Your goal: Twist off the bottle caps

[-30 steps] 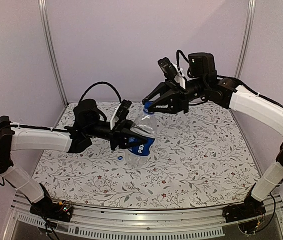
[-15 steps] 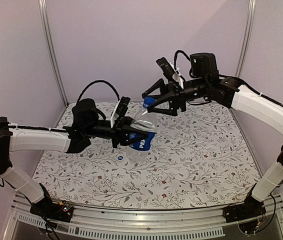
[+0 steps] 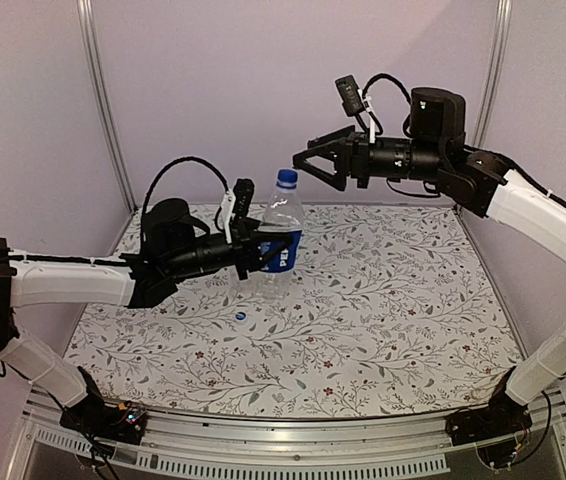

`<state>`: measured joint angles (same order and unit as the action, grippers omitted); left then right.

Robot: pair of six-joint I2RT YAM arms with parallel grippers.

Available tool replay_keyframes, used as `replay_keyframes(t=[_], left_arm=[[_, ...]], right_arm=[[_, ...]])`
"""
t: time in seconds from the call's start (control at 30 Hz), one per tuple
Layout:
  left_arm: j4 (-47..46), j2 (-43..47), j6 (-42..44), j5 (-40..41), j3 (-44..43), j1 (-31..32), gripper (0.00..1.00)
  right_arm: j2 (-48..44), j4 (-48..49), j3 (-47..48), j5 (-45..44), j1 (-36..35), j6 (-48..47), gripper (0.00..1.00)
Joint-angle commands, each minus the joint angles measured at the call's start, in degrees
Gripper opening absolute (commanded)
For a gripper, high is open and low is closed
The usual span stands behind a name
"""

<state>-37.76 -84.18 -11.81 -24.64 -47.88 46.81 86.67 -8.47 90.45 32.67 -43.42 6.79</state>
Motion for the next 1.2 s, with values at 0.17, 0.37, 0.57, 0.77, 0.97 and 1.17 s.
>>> replay_keyframes(t=[0.17,0.37,0.57,0.77,0.97,1.17], left_arm=[[2.5,0.8,3.3,19.3,-0.5,4.6,0.24],[3.2,0.6,4.0,28.4,-1.1,6.8,0.24],[3.5,0.1,5.4,29.8,-1.7,7.7,0.24],[3.8,0.3,6.0,30.6,-1.8,7.8,0.24],[4.2,0.6,6.5,31.3,-1.7,7.8,0.24],[4.4,0.8,6.9,31.6,-1.7,7.8,0.24]], right_arm=[[4.1,-1.2,3.9,-17.9,-3.4,8.3,0.85],[6.1,-3.7,5.8,-21.4,-5.5,8.2,0.84],[8.0,-4.6,6.2,-19.8,-5.8,8.0,0.73],[8.4,-4.8,6.1,-18.8,-5.9,7.9,0.58],[8.4,-4.5,6.0,-17.6,-5.9,7.6,0.46],[8.4,-4.5,6.0,-16.9,-5.9,7.6,0.37]])
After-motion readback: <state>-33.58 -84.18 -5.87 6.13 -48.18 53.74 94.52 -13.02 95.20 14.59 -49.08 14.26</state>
